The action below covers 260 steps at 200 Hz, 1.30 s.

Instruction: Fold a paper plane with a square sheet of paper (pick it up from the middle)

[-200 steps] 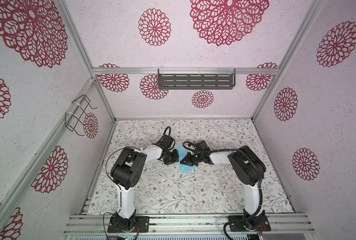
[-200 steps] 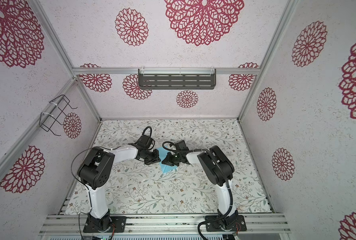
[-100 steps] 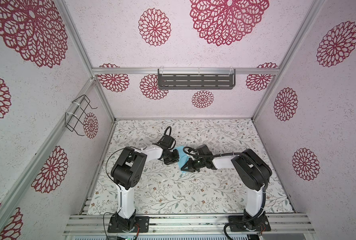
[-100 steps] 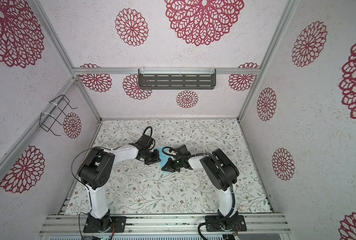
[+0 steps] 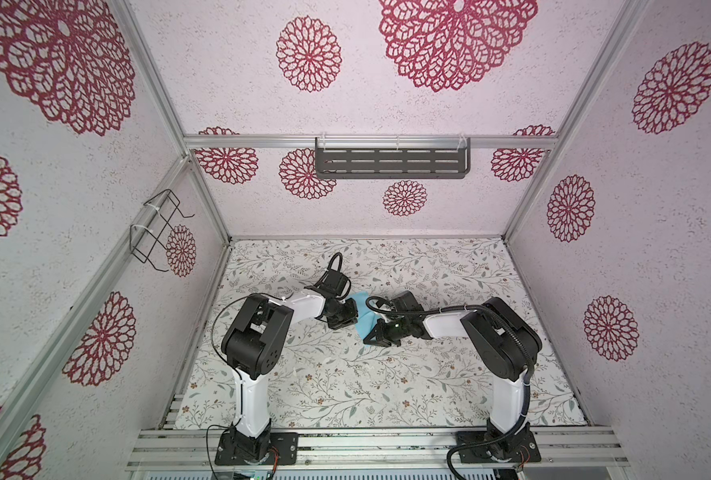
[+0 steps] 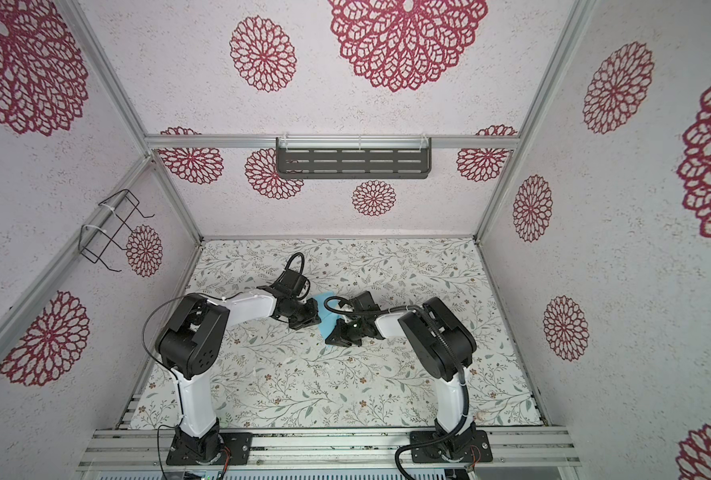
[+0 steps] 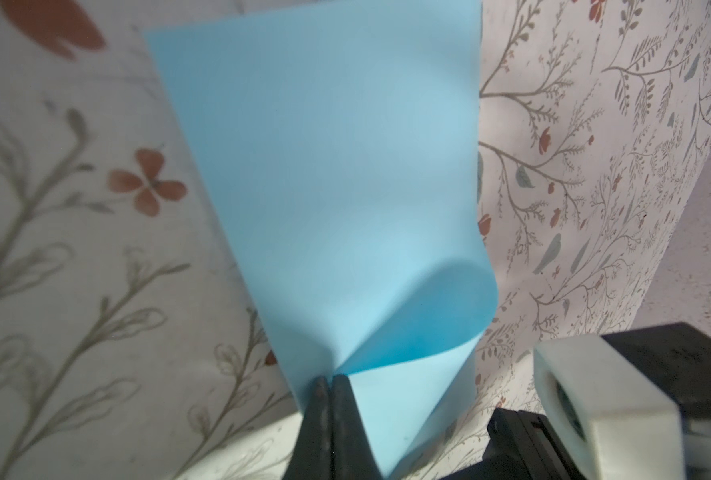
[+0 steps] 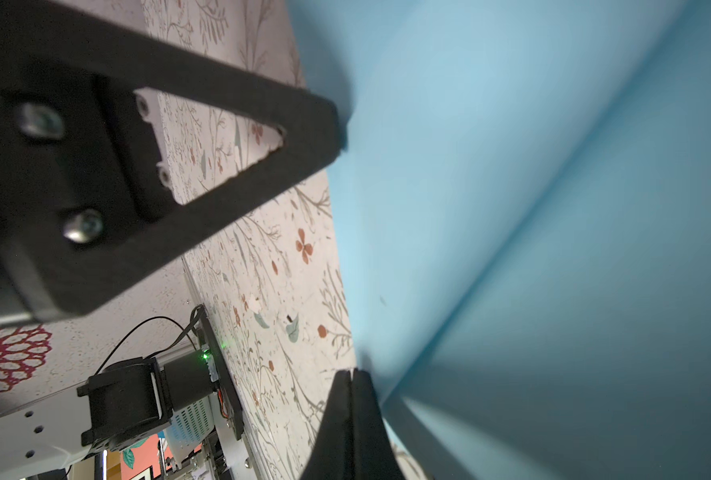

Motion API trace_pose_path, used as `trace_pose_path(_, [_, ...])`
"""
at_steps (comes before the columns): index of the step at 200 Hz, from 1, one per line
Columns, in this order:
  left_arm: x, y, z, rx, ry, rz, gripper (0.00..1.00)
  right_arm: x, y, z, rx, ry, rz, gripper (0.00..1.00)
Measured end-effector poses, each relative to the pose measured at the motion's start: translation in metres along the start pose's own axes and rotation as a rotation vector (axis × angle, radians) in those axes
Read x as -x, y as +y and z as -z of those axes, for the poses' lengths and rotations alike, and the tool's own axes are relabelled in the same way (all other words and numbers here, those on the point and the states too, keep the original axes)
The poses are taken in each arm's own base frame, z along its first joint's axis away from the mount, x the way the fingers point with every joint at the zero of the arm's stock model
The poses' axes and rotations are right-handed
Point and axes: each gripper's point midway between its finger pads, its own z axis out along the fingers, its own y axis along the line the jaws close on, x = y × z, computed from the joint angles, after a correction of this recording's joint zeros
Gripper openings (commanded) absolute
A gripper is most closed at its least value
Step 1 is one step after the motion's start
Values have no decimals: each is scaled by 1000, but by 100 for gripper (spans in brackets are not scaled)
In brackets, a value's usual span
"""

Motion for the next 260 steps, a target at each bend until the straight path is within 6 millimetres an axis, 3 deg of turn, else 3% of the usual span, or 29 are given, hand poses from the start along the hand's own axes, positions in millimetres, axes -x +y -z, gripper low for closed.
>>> trace_pose_path(42, [0, 0, 0, 1, -1, -1, 0, 7, 6, 4, 12, -22, 16, 3])
trace_pose_path(101, [0, 0, 0, 4, 2, 0, 0, 38, 17, 13, 48, -97, 47, 3])
trace_pose_path(164, [0, 0, 0, 6, 1, -4, 0, 29, -6, 2, 1, -68, 0, 3])
trace_pose_path(233, [5, -6, 4, 26, 17, -23, 0, 29, -10, 3, 23, -90, -10, 2])
trace_pose_path(260, [15, -22, 13, -23, -17, -33, 11, 29, -10, 3, 34, -98, -31, 2])
